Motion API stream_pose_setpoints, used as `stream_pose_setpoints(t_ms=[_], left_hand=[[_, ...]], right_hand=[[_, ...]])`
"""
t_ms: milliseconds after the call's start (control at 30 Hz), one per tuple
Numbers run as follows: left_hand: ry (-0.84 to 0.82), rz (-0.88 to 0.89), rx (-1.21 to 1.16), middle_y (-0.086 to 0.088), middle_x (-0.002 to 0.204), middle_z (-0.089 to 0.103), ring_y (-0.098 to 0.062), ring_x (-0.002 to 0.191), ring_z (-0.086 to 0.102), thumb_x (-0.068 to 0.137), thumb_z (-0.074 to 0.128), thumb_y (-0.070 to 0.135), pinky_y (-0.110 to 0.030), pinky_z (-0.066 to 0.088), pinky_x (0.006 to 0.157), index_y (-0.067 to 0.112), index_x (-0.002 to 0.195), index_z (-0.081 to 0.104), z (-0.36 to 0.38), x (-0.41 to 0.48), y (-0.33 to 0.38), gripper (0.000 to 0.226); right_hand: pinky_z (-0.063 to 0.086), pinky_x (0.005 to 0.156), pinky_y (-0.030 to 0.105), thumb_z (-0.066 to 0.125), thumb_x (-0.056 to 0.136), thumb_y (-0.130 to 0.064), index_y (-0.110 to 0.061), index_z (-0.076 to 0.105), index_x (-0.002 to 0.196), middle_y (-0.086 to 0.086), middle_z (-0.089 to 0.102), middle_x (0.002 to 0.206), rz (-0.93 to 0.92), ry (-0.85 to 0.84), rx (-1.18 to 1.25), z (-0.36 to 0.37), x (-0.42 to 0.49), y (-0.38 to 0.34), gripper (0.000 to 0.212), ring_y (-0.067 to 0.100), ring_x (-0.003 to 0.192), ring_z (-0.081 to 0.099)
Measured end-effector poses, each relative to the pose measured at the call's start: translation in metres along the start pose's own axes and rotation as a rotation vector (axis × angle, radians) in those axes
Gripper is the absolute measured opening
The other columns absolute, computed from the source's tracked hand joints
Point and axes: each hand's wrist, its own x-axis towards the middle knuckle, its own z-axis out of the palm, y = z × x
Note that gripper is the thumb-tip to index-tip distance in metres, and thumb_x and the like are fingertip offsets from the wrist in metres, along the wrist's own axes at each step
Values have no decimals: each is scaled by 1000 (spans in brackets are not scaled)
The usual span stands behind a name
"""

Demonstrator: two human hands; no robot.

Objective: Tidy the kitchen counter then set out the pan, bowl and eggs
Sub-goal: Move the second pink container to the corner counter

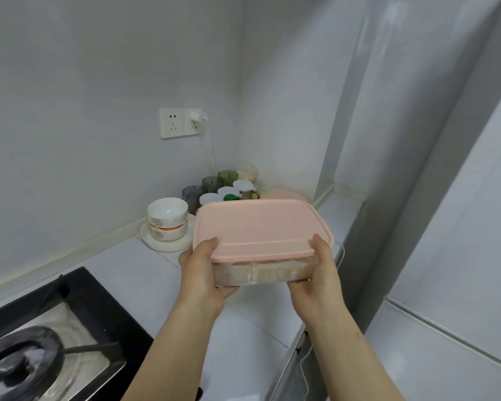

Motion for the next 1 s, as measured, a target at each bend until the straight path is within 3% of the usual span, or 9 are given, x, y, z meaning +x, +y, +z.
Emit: stream_pose_setpoints(t_ms=[100, 200, 333, 467, 600, 700, 833, 933, 1000], left_hand=[[-12, 19, 3, -7, 122, 55, -30, 102, 56, 88, 54, 20, -41, 52, 63, 25, 129, 41, 32, 23, 0, 43], [-14, 35, -17, -7, 115, 54, -28, 98, 55, 89, 54, 19, -41, 52, 65, 24, 127, 38, 57, 44, -3, 42], [-16, 52, -17, -10, 113, 56, -27, 93, 58, 89, 55, 19, -42, 54, 68, 21, 117, 40, 102, 80, -22, 32], [-12, 59, 10, -10, 114, 53, -22, 87, 59, 88, 56, 18, -39, 54, 63, 17, 117, 38, 138, 121, -38, 34], [-10, 90, 133, -11, 122, 57, -25, 99, 62, 88, 56, 20, -33, 55, 61, 12, 124, 44, 175, 166, -50, 39], [62, 53, 216, -11, 106, 62, -24, 81, 63, 90, 52, 25, -29, 53, 55, 16, 124, 49, 188, 191, -49, 35], [103, -77, 232, -16, 103, 62, -31, 76, 64, 84, 57, 31, -39, 55, 60, 19, 127, 49, 198, 213, -43, 45], [160, -76, 224, -19, 113, 58, -36, 82, 64, 84, 60, 28, -44, 57, 54, 19, 124, 47, 210, 226, -38, 43], [186, -63, 217, -17, 116, 55, -39, 90, 62, 84, 61, 25, -47, 56, 51, 19, 123, 45, 220, 236, -37, 43]], right_hand=[[41, 107, 36, 56, 91, -32, -14, 57, 119, 4, 68, 109, 15, 40, 61, 5, 30, -12, 33, 20, 107, 61], [45, 101, 35, 57, 91, -32, -16, 54, 123, 6, 67, 112, 54, -1, 26, 14, 54, -16, 36, 20, 105, 62], [54, 80, 39, 59, 88, -31, -19, 54, 119, 7, 66, 105, 105, -6, -41, 21, 109, -33, 34, 25, 100, 63], [53, 82, 43, 59, 86, -30, -18, 54, 116, 8, 64, 101, 155, -1, -107, 20, 170, -68, 32, 25, 88, 62], [51, 83, 43, 58, 86, -31, -18, 56, 98, 6, 61, 89, 246, -21, -194, 17, 240, -106, 18, 22, 78, 59], [51, 73, 42, 58, 85, -30, -18, 52, 86, 7, 58, 85, 316, -10, -284, 13, 277, -121, 13, 21, 75, 56], [47, 58, 38, 60, 84, -38, -16, 50, 108, 10, 55, 89, 423, -52, -391, 10, 316, -130, 34, 22, 78, 54], [47, 69, 33, 62, 82, -49, -19, 45, 119, 9, 56, 103, 422, -90, -393, 9, 342, -130, 50, 22, 84, 54], [44, 78, 32, 62, 84, -47, -22, 47, 123, 5, 53, 109, 360, -52, -416, 6, 358, -123, 48, 21, 92, 52]])
